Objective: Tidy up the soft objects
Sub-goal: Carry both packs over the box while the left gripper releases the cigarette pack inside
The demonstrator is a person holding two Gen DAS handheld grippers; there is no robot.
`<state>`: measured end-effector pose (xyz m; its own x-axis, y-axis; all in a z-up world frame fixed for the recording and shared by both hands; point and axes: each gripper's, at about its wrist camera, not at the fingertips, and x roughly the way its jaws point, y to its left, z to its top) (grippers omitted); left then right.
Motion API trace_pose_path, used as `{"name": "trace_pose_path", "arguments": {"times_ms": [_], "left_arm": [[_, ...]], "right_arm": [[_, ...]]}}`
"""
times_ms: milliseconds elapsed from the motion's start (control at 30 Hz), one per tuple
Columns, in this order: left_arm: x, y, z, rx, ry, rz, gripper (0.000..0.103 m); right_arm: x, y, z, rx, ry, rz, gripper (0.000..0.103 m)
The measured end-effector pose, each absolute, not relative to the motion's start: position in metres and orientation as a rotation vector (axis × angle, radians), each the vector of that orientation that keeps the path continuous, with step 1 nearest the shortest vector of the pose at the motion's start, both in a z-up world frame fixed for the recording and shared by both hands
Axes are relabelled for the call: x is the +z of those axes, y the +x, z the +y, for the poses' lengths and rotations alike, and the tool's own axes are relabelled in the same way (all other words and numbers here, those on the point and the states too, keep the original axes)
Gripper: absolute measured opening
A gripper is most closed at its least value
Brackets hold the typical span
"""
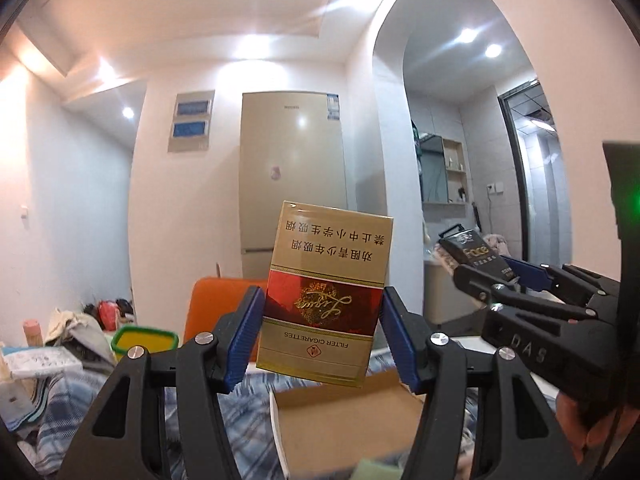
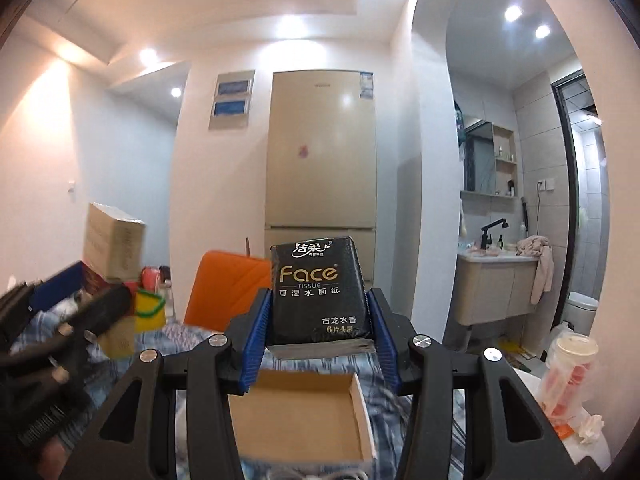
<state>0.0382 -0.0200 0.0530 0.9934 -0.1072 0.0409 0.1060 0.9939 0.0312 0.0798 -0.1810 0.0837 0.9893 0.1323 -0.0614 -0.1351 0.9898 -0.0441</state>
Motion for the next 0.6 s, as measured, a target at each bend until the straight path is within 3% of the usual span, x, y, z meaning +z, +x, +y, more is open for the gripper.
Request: {"name": "trace_pose_path", "arguments": {"times_ms": [300,600], "left_arm": [[0.019,0.071,-0.013,-0.061,-0.006,-0.012,0.058],[-0.004,0.116,-0.005,-0.033,-0.050,0.203,0.058]], "right_arm": [[0.049,0.120,-0.174,0.088,-0.033,0.092,0.050],[0.006,0.175,-0.180,0.143,-0.030,0.394,0.050]]}}
